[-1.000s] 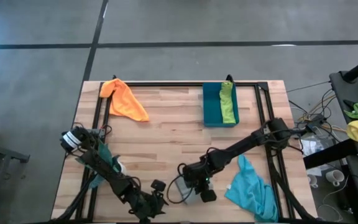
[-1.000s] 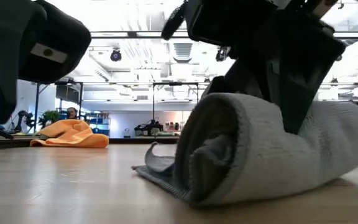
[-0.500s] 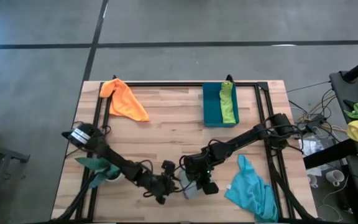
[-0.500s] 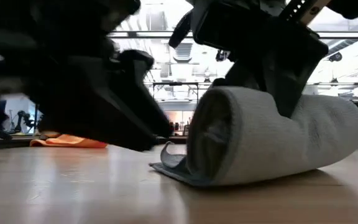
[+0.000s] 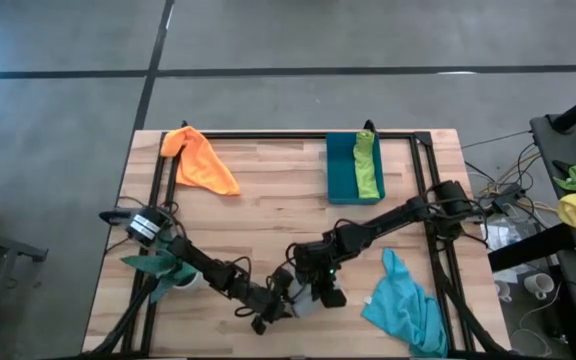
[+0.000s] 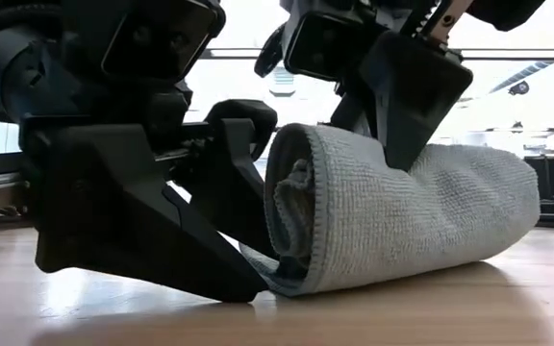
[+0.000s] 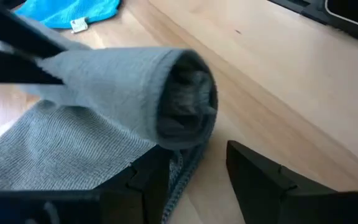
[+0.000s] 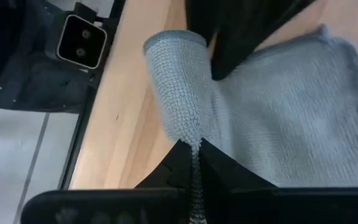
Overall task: Roll microfiber towels into tight, uniform cylinder then place into a basket
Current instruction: Roll the gray towel
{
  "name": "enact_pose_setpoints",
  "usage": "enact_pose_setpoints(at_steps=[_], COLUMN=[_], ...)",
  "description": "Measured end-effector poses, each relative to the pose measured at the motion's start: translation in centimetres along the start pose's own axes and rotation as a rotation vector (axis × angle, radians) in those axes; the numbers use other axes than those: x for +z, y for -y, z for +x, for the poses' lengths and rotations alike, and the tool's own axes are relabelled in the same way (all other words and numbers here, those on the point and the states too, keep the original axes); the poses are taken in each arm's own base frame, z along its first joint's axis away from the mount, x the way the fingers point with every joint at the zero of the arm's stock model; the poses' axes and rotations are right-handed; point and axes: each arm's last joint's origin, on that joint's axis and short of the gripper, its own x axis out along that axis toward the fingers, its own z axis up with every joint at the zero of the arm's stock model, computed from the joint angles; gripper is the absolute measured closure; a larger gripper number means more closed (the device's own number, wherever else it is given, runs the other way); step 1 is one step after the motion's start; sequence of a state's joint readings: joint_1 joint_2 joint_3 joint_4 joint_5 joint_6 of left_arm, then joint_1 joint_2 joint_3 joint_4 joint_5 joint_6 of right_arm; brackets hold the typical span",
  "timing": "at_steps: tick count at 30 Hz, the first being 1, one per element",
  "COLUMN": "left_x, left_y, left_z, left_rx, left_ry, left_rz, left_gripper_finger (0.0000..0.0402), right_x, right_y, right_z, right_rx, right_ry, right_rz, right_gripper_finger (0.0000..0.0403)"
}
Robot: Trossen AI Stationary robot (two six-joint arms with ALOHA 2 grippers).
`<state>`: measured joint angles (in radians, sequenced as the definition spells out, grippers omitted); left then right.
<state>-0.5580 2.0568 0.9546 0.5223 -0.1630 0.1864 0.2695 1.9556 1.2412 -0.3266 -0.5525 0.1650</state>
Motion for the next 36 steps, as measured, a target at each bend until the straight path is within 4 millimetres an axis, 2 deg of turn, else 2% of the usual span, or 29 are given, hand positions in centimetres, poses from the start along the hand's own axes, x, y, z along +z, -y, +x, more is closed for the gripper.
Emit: enact_pose_setpoints(at_steps=[11, 22, 29, 32, 36], left_x=[-0.1, -0.1, 1.0, 1.6, 2.9], left_y=[0.3, 0.4, 1.0, 1.7, 1.6], left_z=[0.0, -0.1, -2.2, -3.1, -3.3], left_rx=[-0.023, -0.027, -0.066, -0.069, -0.005], left_ry=[-0.007, -0.005, -0.087, -0.097, -0.06], left_rz=[0.005, 0.009, 0.042, 0.056, 0.03], left_gripper_finger=[0.0253, 0.0253, 0.0253, 0.0253, 0.0253], right_x=[-1.8, -1.8, -1.7, -1.7, -1.6], right_y=[0.9, 1.3, 1.6, 1.6, 1.6], right_z=[0.7, 1.0, 1.2, 1.2, 1.2], right_rx=[-0.013, -0.074, -0.163, -0.171, -0.174], right_ry=[-0.043, 0.014, 0.02, 0.028, 0.036], right_rz=[-0.003, -0.116, -0.203, -0.219, -0.22], right_gripper_finger=[0.0391, 0.039, 0.039, 0.0379, 0.0336])
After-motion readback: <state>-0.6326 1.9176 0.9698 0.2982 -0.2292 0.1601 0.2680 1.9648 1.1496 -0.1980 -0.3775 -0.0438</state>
